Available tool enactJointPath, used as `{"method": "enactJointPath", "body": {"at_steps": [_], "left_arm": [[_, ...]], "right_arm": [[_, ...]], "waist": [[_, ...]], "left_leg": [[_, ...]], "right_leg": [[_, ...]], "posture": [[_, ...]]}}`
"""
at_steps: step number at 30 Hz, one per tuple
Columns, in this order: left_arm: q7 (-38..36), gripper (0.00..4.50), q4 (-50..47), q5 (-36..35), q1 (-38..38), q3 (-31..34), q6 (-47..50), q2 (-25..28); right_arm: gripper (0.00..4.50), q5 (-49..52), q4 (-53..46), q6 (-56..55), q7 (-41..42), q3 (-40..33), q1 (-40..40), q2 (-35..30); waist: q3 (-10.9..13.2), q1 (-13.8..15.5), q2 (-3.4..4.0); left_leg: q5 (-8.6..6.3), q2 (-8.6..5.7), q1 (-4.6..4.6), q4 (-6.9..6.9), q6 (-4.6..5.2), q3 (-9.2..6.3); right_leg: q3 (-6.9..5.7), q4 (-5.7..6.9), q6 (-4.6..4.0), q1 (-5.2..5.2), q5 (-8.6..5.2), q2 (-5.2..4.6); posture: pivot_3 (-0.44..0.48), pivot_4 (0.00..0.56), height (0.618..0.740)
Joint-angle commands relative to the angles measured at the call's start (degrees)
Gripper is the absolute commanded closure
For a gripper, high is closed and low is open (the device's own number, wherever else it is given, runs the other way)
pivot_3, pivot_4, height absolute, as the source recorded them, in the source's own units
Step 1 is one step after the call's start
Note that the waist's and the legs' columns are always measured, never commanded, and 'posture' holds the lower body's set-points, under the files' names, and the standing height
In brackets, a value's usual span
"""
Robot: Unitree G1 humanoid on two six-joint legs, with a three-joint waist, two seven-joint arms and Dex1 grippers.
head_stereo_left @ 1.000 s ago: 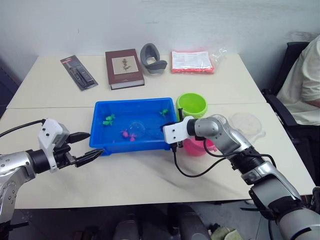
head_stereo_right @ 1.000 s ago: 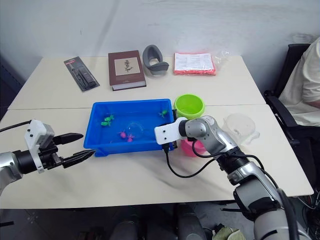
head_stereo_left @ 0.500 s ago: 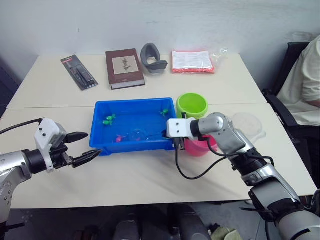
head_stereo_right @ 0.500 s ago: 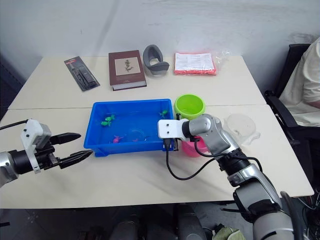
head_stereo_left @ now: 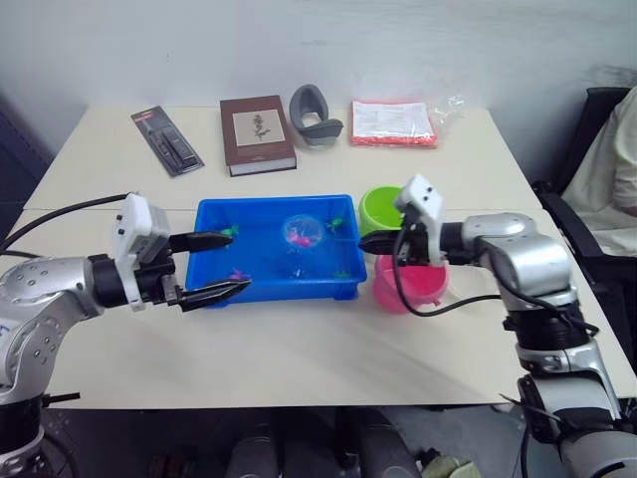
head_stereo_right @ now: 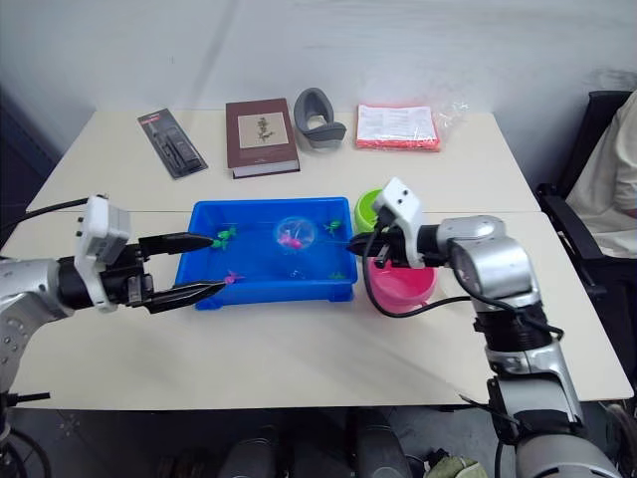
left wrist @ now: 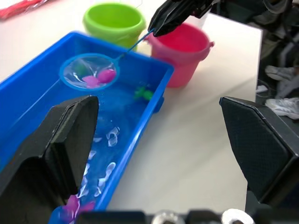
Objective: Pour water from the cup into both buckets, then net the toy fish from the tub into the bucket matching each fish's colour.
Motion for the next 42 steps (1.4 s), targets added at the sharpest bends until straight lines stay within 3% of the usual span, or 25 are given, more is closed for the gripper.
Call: {"method": "enactJointPath", "body": {"at_steps": [1, 8, 13, 20, 25, 29, 33, 37, 42], "left_arm": [[-2.6, 0.03, 2.3, -0.9, -6.0, -4.4, -0.5, -1.5], [-11.1, 0.03, 12.7, 3.8, -16.4, -14.5, -5.1, -5.2], [-15.2, 0.03, 18.9, 7.7, -20.4, -19.2, -9.7, -8.8], [-18.5, 0.03, 23.5, 9.9, -23.3, -21.2, -11.6, -11.3], [-19.3, 0.03, 25.1, 10.9, -24.4, -21.0, -12.2, -12.4], [-19.6, 0.03, 25.5, 11.4, -24.7, -20.9, -12.4, -12.8], [-19.5, 0.03, 25.7, 11.7, -25.0, -20.4, -12.6, -12.8], [-19.3, 0.03, 25.6, 11.9, -24.8, -20.3, -12.7, -12.9], [-18.5, 0.03, 26.5, 12.5, -24.6, -19.8, -13.0, -12.9]], "right_arm": [[4.5, 3.6, -11.4, 0.7, -1.3, -6.6, 6.3, -5.1], [4.5, 9.6, -27.8, 3.5, -6.0, -26.7, 26.1, -9.7], [4.5, 7.5, -34.9, -4.7, -7.2, -35.0, 41.0, -10.1], [4.5, -3.4, -34.6, -27.6, -11.5, -35.0, 52.1, -9.6], [4.5, -24.2, -29.2, -55.9, -16.9, -29.7, 58.9, -15.1], [4.5, -38.8, -23.7, -72.3, -24.0, -28.0, 60.8, -20.2], [4.5, -44.7, -19.7, -77.8, -31.9, -31.1, 56.8, -21.2], [4.5, -44.7, -19.0, -85.0, -30.8, -28.3, 59.6, -22.2], [4.5, -40.2, -17.5, -81.6, -30.9, -30.7, 58.0, -20.2]], "waist": [[0.0, 0.5, 0.0], [0.0, 1.8, 0.05], [0.0, 2.0, 0.04], [0.0, 1.5, 0.04], [0.0, 1.3, 0.04], [0.0, 0.9, 0.04], [0.0, 0.6, 0.02], [0.0, 0.7, 0.02], [0.0, 0.6, 0.02]], "left_leg": [[0.0, 0.03, 0.0, 0.0, 0.0, 0.0], [-0.03, -0.01, -0.09, 0.01, -0.06, 0.1], [-0.07, -0.05, -0.07, 0.05, 0.01, 0.14], [-0.12, -0.02, 0.02, 0.14, 0.11, 0.27], [-0.12, -0.02, 0.05, 0.15, 0.11, 0.33], [0.01, -0.02, 0.06, 0.2, -0.11, 0.39], [0.07, -0.01, 0.1, 0.21, -0.23, 0.45], [0.09, 0.01, 0.18, 0.2, -0.27, 0.5], [0.07, 0.02, 0.15, 0.27, -0.28, 0.55]], "right_leg": [[0.0, -0.03, 0.0, 0.0, 0.0, 0.07], [0.14, -0.37, 0.15, 0.06, 0.08, 0.42], [0.2, -0.42, 0.17, 0.07, 0.09, 0.7], [0.65, -0.35, 0.29, 0.08, 0.15, 1.17], [0.76, -0.36, 0.33, 0.08, 0.17, 1.25], [0.83, -0.34, 0.36, 0.08, 0.17, 1.26], [0.89, -0.3, 0.36, 0.08, 0.18, 1.27], [0.95, -0.24, 0.35, 0.09, 0.17, 1.3], [1.0, -0.25, 0.38, 0.1, 0.19, 1.29]], "posture": [[0.0, 0.15, 0.74], [0.0, 0.15, 0.74], [0.0, 0.15, 0.74], [0.0, 0.15, 0.74], [0.0, 0.15, 0.74], [0.0, 0.15, 0.74], [0.0, 0.15, 0.74], [0.0, 0.15, 0.74], [0.0, 0.15, 0.74]]}}
